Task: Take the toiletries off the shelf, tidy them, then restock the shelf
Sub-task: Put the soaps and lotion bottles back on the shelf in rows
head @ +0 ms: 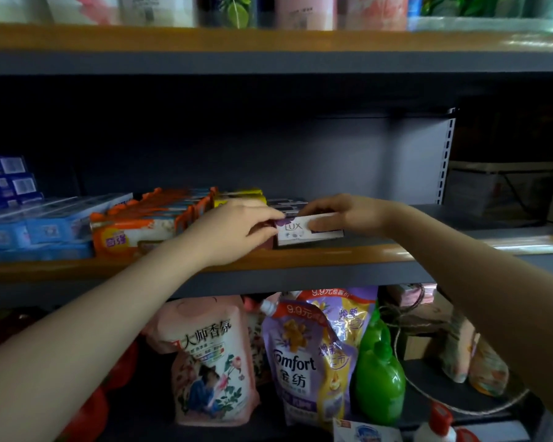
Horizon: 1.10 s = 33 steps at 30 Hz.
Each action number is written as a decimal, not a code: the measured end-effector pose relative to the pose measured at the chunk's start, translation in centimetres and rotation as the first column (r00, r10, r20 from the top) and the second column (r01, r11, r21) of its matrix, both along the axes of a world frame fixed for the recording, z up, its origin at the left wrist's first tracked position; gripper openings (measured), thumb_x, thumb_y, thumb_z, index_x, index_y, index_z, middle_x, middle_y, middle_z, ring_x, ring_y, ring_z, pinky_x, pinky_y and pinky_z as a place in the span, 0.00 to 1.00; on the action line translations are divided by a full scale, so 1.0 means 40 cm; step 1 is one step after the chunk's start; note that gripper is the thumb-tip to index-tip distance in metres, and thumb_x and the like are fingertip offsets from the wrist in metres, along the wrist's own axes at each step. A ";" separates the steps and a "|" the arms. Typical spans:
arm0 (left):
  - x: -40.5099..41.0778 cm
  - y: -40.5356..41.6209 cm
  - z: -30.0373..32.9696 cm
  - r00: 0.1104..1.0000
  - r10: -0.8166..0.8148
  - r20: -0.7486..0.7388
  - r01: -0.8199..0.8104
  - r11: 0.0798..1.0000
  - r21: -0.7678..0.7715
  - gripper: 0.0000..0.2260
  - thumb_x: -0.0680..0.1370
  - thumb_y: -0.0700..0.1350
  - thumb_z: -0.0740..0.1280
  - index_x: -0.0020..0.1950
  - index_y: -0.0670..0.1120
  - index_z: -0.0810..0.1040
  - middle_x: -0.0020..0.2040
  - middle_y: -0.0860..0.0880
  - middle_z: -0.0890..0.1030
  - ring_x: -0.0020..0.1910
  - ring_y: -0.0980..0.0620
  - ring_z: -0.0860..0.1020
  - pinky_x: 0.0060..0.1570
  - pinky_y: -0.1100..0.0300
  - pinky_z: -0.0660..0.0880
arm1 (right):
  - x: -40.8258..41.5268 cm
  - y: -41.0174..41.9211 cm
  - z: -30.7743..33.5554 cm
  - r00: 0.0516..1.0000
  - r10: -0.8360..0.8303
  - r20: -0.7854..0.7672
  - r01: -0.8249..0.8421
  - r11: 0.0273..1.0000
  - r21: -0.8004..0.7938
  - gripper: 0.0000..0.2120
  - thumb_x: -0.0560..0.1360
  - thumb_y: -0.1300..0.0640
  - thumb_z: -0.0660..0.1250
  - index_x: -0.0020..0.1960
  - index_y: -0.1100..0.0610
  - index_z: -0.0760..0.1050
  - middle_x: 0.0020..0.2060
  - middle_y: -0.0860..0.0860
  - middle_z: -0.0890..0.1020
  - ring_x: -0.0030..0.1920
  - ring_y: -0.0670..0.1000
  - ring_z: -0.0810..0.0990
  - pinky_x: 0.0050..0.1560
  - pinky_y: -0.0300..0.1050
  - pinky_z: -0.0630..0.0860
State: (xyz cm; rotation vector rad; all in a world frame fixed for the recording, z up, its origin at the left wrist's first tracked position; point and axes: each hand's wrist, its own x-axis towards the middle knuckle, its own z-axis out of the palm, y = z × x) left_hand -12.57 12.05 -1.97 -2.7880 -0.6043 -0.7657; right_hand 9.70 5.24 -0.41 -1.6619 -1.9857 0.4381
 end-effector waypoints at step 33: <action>0.018 -0.146 -0.353 0.927 -0.363 0.095 0.311 0.884 0.350 0.08 0.74 0.39 0.64 0.49 0.39 0.82 0.45 0.43 0.81 0.46 0.46 0.77 0.44 0.55 0.74 | -0.028 -0.307 -0.282 0.931 -0.211 0.298 0.097 0.930 0.355 0.06 0.74 0.60 0.63 0.46 0.59 0.78 0.38 0.53 0.82 0.38 0.52 0.79 0.39 0.42 0.69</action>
